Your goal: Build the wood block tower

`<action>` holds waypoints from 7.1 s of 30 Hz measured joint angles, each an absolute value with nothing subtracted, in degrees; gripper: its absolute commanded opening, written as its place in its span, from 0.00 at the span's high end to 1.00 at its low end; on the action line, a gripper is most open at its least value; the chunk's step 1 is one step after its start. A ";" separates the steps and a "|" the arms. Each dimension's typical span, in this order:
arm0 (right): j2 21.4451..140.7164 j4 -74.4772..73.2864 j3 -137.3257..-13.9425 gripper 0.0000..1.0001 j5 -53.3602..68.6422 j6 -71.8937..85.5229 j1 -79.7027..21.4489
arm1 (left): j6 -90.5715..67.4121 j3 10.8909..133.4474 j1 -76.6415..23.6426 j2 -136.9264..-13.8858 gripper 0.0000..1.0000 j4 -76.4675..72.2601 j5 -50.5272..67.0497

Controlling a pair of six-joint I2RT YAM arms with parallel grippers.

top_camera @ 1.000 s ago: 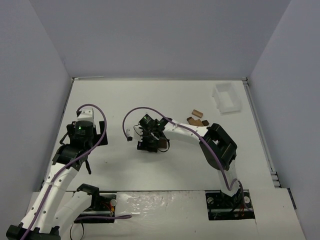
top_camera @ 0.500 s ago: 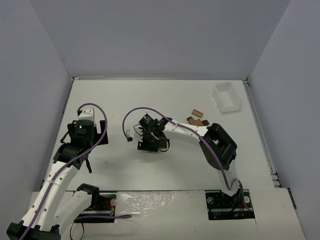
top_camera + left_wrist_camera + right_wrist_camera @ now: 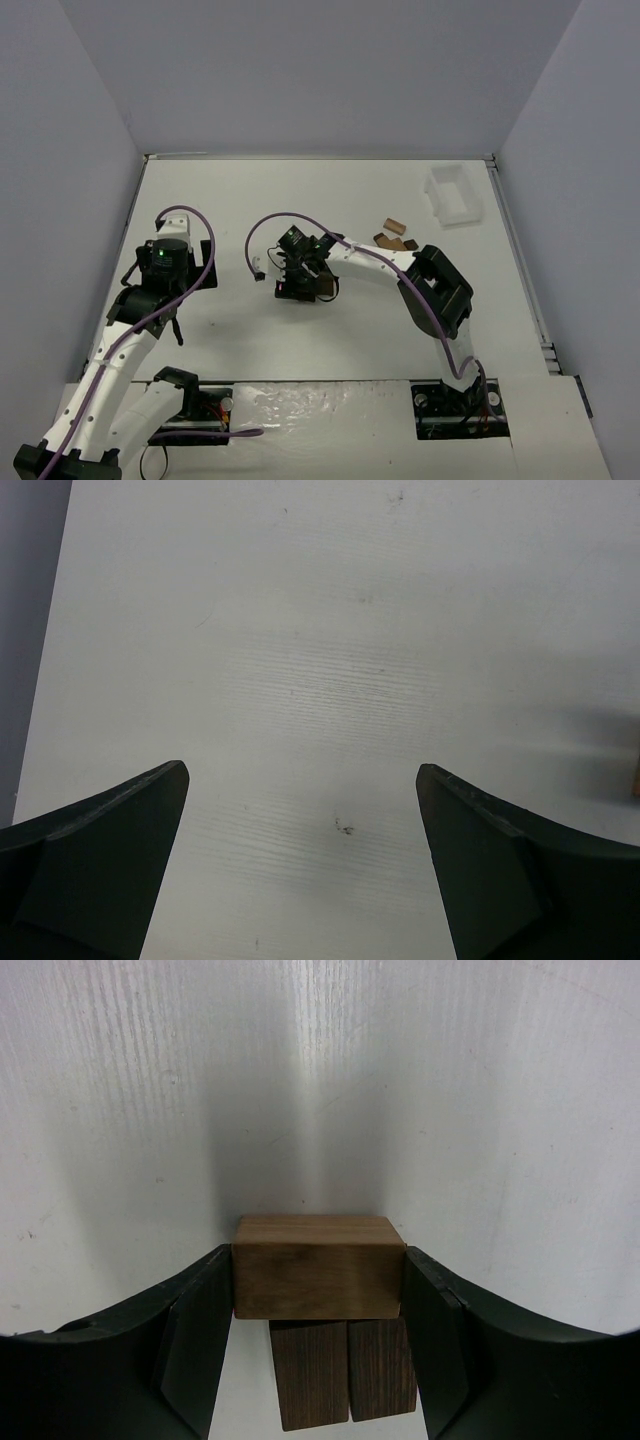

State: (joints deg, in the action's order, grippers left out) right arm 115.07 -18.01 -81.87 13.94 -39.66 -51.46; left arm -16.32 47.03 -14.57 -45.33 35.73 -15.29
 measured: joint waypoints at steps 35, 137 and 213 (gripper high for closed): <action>83.43 -17.89 -78.86 0.00 3.68 -13.96 -34.26 | -26.83 47.07 -25.32 -55.22 0.03 35.02 -1.79; 60.80 -20.58 -57.74 0.00 -0.13 3.01 -25.47 | -45.53 41.68 -45.32 -84.46 0.03 8.49 -11.89; 78.96 -20.05 -60.89 0.27 1.86 4.71 -20.79 | -37.64 55.43 -36.31 -68.51 0.03 25.98 -10.48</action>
State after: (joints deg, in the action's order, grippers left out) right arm 78.96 -20.05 -60.89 1.86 4.71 -20.79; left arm -37.64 55.43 -36.31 -68.51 25.98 -10.48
